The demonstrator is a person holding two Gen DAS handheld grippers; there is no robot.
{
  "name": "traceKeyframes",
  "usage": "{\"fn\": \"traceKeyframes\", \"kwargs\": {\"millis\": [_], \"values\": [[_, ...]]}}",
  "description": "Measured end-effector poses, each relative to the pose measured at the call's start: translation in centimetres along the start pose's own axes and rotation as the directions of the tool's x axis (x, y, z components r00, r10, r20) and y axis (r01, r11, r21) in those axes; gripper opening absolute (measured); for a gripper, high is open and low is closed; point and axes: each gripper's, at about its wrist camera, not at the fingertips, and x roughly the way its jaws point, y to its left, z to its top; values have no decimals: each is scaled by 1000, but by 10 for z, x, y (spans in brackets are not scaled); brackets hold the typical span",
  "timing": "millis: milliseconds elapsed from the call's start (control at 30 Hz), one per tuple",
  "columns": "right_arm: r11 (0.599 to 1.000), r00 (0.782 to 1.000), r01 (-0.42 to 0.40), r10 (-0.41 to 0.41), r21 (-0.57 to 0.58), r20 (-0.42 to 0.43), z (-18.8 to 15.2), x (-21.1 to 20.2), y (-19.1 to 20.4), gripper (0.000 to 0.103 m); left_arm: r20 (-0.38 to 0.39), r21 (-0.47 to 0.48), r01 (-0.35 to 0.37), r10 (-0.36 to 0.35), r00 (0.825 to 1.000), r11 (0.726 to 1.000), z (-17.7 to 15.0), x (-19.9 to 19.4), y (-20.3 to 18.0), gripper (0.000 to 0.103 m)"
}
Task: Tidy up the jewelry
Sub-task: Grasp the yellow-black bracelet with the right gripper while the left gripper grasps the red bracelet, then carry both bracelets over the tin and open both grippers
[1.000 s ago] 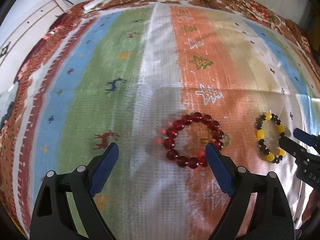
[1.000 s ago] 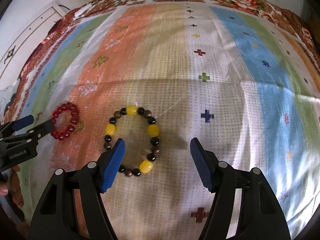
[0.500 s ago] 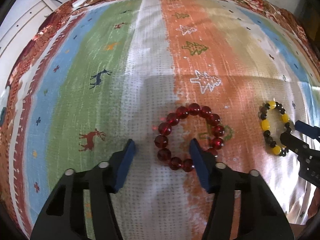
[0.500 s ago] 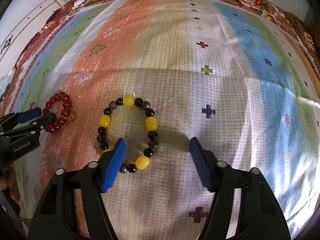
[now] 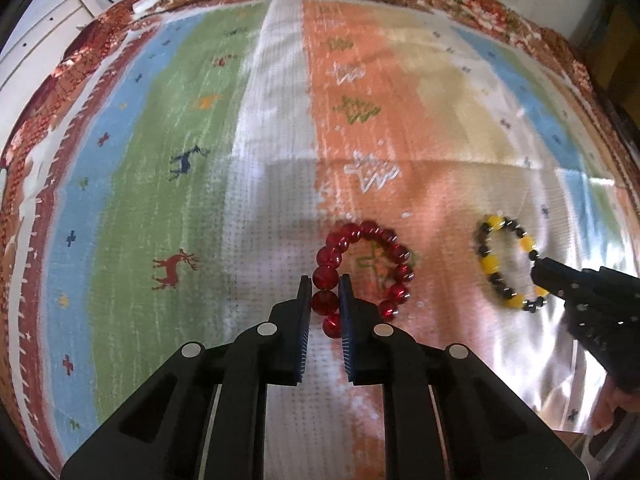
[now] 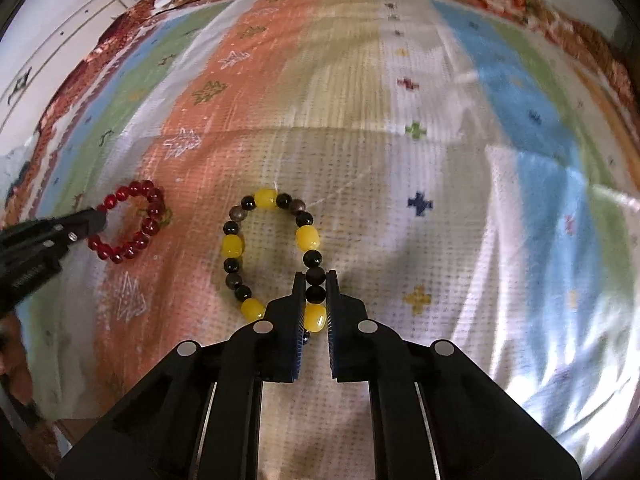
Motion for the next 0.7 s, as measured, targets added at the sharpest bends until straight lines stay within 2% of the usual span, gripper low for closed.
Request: {"fn": "traceKeyframes", "kwargs": {"millis": [67, 167, 300, 700], "values": [[999, 999, 28, -27, -33, 25, -1, -9, 5, 11, 17, 2, 16, -16, 1000, 1000, 0, -9, -2, 13], [1000, 999, 0, 0, -18, 37, 0, -19, 5, 11, 39, 8, 30, -30, 999, 1000, -1, -21, -6, 13], [998, 997, 27, -24, -48, 75, -2, -35, 11, 11, 50, 16, 36, -36, 998, 999, -4, -29, -10, 13], [998, 992, 14, -6, -63, 122, -8, -59, 15, 11, 74, 22, 52, -54, 996, 998, -9, -46, -15, 13]]}}
